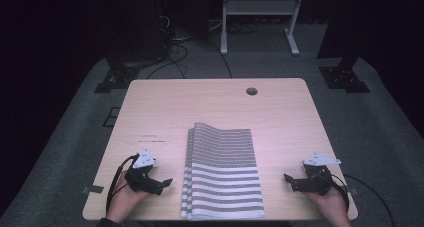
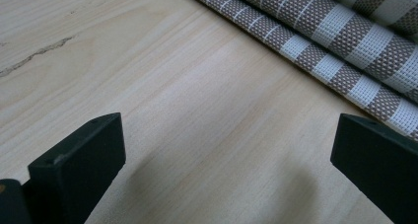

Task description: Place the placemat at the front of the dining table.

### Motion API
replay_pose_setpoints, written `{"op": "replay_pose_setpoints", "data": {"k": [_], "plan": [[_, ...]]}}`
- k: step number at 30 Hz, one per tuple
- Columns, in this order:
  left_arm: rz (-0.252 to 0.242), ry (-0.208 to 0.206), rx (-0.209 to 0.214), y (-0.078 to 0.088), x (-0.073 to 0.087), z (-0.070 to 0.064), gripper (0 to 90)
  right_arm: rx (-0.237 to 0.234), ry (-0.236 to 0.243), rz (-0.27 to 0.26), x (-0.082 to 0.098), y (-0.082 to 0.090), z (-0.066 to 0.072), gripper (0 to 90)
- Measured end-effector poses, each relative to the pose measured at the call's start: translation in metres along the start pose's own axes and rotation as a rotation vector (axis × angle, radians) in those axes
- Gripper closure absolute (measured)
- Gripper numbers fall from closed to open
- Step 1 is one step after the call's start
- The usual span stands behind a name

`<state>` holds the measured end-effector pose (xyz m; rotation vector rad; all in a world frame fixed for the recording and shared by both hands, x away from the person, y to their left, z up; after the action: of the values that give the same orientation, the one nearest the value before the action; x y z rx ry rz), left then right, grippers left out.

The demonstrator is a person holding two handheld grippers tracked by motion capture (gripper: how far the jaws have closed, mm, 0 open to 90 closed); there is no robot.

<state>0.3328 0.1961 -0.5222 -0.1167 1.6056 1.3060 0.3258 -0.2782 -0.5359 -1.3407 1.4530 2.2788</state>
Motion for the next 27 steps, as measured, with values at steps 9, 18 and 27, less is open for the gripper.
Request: {"op": "replay_pose_setpoints", "data": {"k": [9,18,27], "plan": [[-0.015,-0.004,0.018,0.003,-0.011,-0.004,0.0,0.002,-0.002,-0.001,0.000,0.000,0.000,9.3],[-0.024,0.001,0.046,0.007,-0.019,-0.008,0.0,0.002,-0.002,0.000,0.000,0.000,0.000,9.3],[-0.037,-0.002,0.081,0.009,-0.034,-0.017,0.0,0.002,-0.001,0.000,0.000,0.000,0.000,9.3]]}}
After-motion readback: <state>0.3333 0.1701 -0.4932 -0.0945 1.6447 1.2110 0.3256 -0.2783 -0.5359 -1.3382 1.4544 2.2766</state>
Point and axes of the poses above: each handheld gripper's, and its own axes: y roughly backward along the jaws, x roughly out of its underside, z roughly to its left, the point moved 7 cm from there along -y, roughly forward along the jaws, and after that the axes turned 11 degrees about -x, right-handed, at the moved point
